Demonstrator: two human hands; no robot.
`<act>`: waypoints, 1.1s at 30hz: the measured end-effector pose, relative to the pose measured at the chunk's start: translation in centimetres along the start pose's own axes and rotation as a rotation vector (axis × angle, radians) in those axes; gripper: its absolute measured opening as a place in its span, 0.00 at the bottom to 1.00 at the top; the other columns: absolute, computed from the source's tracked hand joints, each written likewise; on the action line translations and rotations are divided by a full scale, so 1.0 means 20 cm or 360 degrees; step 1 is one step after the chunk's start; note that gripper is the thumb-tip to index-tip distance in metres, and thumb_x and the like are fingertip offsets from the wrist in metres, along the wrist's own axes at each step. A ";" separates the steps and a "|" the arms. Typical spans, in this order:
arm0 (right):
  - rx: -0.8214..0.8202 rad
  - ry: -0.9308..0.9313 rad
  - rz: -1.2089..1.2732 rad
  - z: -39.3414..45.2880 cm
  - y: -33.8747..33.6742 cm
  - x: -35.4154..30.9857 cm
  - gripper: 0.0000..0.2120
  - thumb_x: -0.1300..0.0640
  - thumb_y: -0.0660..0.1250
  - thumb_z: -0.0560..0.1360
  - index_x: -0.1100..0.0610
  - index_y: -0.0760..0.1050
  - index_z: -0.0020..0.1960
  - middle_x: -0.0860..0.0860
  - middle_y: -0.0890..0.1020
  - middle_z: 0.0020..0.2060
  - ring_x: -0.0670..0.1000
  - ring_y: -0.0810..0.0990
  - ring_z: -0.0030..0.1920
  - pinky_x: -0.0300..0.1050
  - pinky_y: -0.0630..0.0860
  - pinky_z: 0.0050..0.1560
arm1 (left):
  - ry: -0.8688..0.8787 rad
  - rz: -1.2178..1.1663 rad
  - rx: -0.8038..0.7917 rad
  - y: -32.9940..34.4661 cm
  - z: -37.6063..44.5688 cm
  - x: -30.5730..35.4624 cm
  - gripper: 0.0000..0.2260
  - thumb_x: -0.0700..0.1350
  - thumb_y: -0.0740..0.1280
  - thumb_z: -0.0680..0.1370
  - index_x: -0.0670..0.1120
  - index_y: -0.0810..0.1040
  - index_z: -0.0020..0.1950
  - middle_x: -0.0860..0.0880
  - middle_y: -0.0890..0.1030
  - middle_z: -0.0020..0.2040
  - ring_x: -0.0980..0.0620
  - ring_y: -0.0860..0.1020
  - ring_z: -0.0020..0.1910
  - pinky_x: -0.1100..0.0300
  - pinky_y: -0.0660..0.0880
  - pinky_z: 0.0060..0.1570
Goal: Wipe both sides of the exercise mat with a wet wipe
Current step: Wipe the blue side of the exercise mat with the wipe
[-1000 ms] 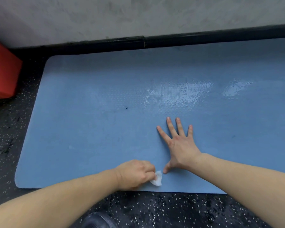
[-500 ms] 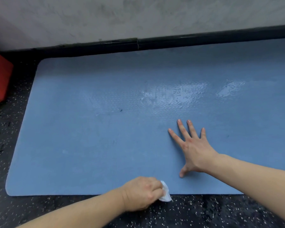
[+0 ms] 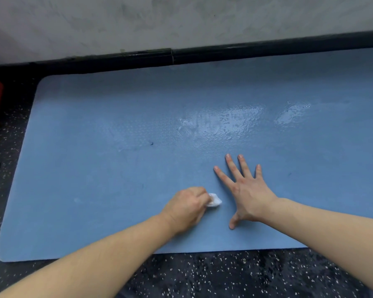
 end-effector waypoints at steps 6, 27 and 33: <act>0.0017 -0.0005 -0.0001 0.00 0.00 0.00 0.79 0.23 0.78 0.54 0.45 0.24 0.81 0.58 0.22 0.78 0.68 0.27 0.80 0.79 0.46 0.76 | 0.0414 0.0126 -0.0293 0.02 0.09 0.08 0.05 0.42 0.62 0.77 0.45 0.76 0.51 0.43 0.77 0.45 0.41 0.78 0.41 0.53 0.75 0.35; 0.0054 -0.0016 -0.0006 0.01 0.00 0.01 0.79 0.23 0.77 0.56 0.46 0.17 0.76 0.57 0.21 0.78 0.67 0.27 0.80 0.77 0.45 0.77 | -0.0579 0.0240 0.0360 -0.48 0.57 -0.63 0.06 0.45 0.66 0.78 0.45 0.82 0.47 0.45 0.81 0.44 0.40 0.80 0.43 0.51 0.75 0.41; 0.0037 -0.0012 0.0018 0.01 0.00 0.00 0.78 0.24 0.77 0.57 0.45 0.20 0.79 0.56 0.21 0.77 0.67 0.27 0.80 0.77 0.44 0.77 | -0.0163 0.0243 0.0152 -0.44 0.65 -0.52 0.10 0.46 0.63 0.77 0.43 0.82 0.46 0.44 0.81 0.43 0.40 0.80 0.41 0.53 0.76 0.39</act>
Point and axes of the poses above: each hand's wrist, its own z-axis towards the middle knuckle, its own y-axis out of the palm, x = y × z, the point moved 8 cm from there along z, towards the middle knuckle
